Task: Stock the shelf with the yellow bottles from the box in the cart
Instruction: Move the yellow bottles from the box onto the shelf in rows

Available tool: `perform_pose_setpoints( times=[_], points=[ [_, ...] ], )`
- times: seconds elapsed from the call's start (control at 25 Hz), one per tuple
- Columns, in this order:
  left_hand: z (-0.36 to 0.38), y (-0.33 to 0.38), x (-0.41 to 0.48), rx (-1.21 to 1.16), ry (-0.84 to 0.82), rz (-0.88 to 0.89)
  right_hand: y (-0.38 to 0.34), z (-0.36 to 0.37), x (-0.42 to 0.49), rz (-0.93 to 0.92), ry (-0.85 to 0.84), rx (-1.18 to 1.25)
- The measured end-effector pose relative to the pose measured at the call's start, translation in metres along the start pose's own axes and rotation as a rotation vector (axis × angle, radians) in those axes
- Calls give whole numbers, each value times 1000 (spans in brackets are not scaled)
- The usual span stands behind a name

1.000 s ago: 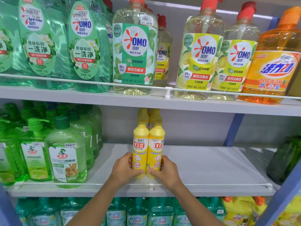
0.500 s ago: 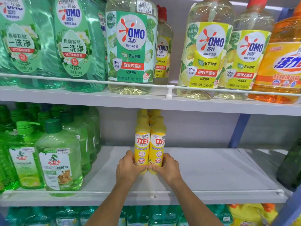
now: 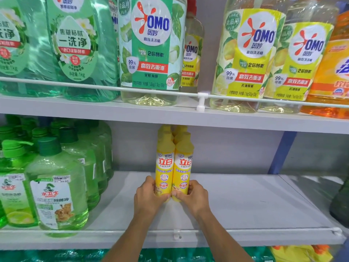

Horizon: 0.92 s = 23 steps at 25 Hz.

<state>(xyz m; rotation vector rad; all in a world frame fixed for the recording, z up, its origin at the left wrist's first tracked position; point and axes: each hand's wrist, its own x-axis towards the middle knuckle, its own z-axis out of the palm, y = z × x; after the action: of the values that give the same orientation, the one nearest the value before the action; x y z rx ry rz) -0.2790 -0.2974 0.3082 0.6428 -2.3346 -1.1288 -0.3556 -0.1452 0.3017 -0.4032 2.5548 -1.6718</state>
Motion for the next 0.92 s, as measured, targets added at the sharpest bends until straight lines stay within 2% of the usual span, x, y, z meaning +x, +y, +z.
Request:
perform_pose_setpoints(
  times=[0.72, 0.92],
  points=[
    [6, -3, 3, -61, 32, 8, 5, 6, 11, -42, 1, 23],
    [6, -5, 4, -196, -12, -20, 9, 9, 9, -69, -9, 77]
  ],
)
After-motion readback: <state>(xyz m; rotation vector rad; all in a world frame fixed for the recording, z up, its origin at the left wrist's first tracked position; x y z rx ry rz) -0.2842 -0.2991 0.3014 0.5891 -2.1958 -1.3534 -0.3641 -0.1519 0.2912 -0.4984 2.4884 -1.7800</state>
